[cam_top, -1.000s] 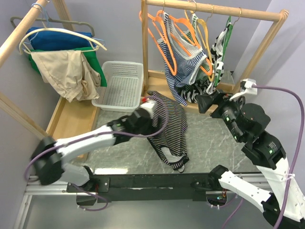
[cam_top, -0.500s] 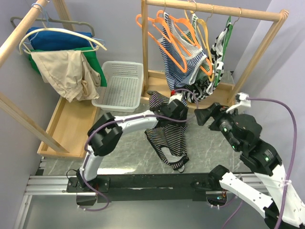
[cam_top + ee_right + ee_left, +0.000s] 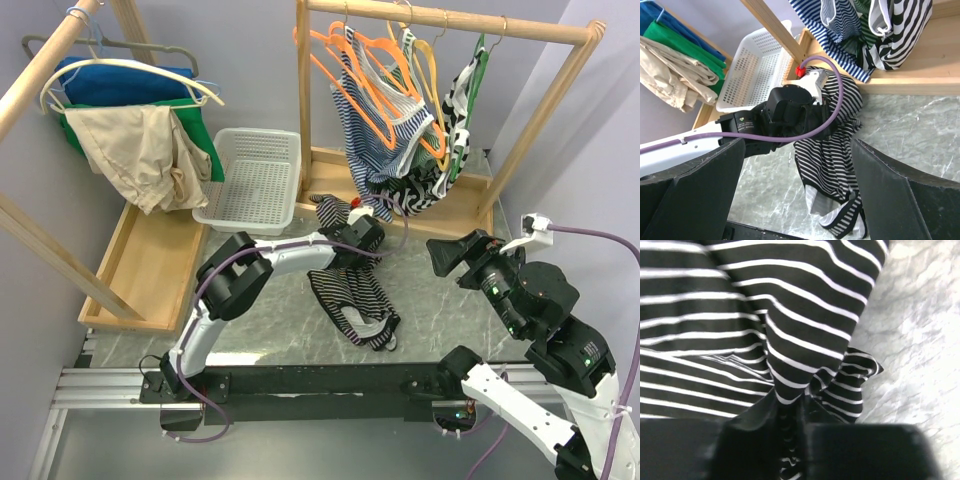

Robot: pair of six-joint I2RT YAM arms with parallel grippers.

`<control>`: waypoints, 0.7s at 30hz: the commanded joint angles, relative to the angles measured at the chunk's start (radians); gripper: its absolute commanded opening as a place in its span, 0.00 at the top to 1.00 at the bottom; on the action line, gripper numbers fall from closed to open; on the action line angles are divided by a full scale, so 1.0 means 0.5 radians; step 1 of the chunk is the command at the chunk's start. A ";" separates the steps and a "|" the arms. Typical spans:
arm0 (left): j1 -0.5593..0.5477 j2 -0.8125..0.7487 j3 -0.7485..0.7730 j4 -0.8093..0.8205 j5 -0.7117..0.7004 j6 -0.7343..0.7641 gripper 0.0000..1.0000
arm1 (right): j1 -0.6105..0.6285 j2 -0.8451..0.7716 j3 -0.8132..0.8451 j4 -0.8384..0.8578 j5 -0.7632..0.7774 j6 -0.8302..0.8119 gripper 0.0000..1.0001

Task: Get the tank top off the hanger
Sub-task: Pick up the tank top from the center of the board.

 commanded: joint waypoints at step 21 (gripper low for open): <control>-0.021 -1.771 -1.025 0.223 -0.313 0.374 0.99 | 0.006 0.084 -0.147 0.254 -0.147 0.059 0.06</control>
